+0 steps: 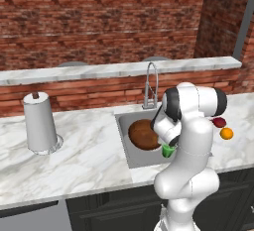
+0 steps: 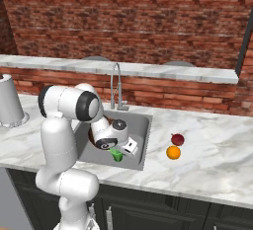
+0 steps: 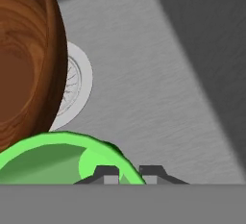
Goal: Remove the orange and pear from the sink. Then move the bowl and cup from the counter to the sink for washing.
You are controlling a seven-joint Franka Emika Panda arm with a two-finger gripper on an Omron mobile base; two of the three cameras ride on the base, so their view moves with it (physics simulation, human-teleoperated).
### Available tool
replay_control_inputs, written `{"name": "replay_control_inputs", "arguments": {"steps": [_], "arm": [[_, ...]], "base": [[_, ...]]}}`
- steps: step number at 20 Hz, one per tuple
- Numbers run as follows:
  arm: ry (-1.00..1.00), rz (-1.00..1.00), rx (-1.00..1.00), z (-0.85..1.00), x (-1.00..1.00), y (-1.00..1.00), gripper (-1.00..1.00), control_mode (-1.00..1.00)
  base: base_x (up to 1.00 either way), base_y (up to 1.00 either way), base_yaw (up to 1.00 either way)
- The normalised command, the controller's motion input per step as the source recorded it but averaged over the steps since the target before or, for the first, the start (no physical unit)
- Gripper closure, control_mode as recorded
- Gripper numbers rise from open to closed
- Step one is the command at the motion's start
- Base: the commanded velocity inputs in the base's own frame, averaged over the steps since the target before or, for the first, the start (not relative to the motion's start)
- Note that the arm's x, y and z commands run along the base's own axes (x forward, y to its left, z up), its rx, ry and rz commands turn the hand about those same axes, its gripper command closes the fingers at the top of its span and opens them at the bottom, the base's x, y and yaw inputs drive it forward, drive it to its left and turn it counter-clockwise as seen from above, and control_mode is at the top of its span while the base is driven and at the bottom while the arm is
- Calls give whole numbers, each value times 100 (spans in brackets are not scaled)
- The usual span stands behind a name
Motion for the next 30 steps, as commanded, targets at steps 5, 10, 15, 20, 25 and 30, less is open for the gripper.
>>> {"name": "replay_control_inputs", "arguments": {"steps": [5, 10, 15, 20, 25, 30], "arm": [[1, 2, 2, -5, 0, -13, 100, -100], [3, 2, 0, -11, 0, -15, 100, -100], [7, 1, 0, -15, 1, -14, 100, -100], [6, 3, 0, -17, 4, -10, 100, -100], [4, 3, 1, -15, 6, -6, 100, -100], [1, 5, 3, -12, 1, -3, 100, -100]], "base": [[0, 0, 0], [0, 0, 0], [0, 0, 0], [0, 0, 0], [0, 0, 0], [0, 0, 0]]}}
